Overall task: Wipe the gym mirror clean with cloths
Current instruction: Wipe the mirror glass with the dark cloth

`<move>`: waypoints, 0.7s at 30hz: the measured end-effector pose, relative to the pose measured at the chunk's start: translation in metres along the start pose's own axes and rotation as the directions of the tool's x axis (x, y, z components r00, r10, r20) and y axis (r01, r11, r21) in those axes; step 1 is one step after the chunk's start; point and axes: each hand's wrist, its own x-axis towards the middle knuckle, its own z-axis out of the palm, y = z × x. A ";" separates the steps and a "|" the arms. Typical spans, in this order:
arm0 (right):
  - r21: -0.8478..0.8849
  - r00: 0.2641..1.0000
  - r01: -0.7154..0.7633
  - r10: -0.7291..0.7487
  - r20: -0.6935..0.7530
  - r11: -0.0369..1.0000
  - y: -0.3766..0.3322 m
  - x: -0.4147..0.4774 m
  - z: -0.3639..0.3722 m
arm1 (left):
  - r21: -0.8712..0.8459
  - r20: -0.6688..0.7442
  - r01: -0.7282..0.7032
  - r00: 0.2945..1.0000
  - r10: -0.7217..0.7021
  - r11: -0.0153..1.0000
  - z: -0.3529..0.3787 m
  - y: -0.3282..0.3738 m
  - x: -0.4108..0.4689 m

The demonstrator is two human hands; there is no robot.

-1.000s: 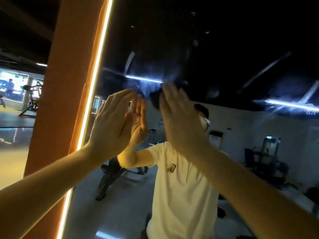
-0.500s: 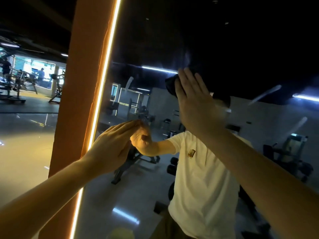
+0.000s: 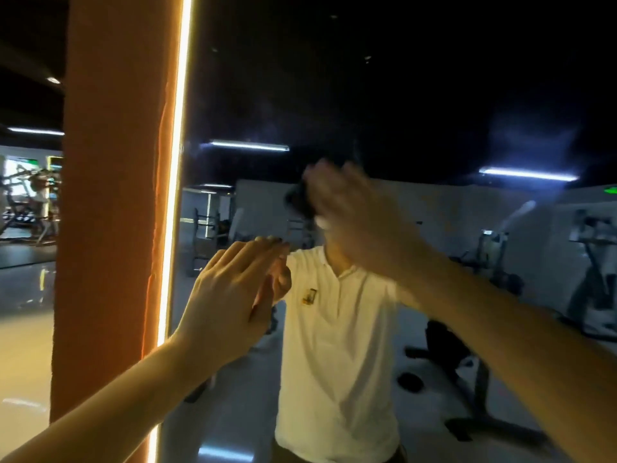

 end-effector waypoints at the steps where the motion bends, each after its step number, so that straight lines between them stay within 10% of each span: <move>1: -0.037 0.986 -0.162 0.163 0.023 0.986 0.018 0.011 -0.007 | 0.014 -0.014 -0.012 1.000 0.013 1.000 -0.001 0.001 0.008; 6: -0.025 0.808 -0.589 0.587 -0.053 0.808 0.025 0.027 -0.014 | -0.028 -0.084 0.017 0.996 -0.019 0.999 -0.002 0.007 0.022; 10: 0.137 0.977 -0.180 0.161 0.141 0.974 -0.082 -0.049 -0.001 | -0.061 -0.158 0.025 0.987 -0.034 0.998 0.008 0.010 0.022; 13: 0.122 0.954 0.103 -0.133 0.269 0.987 -0.082 -0.093 -0.013 | -0.056 -0.185 0.012 0.983 -0.022 0.998 0.019 0.025 0.028; 16: -0.033 0.973 -0.171 0.174 0.150 0.985 -0.008 -0.101 -0.026 | 0.007 -0.155 -0.030 0.987 0.031 1.000 0.031 0.051 0.038; 21: 0.188 0.746 -0.653 0.666 -0.009 0.734 0.049 -0.108 -0.038 | -0.059 -0.226 -0.013 0.974 -0.001 0.998 0.046 0.094 0.058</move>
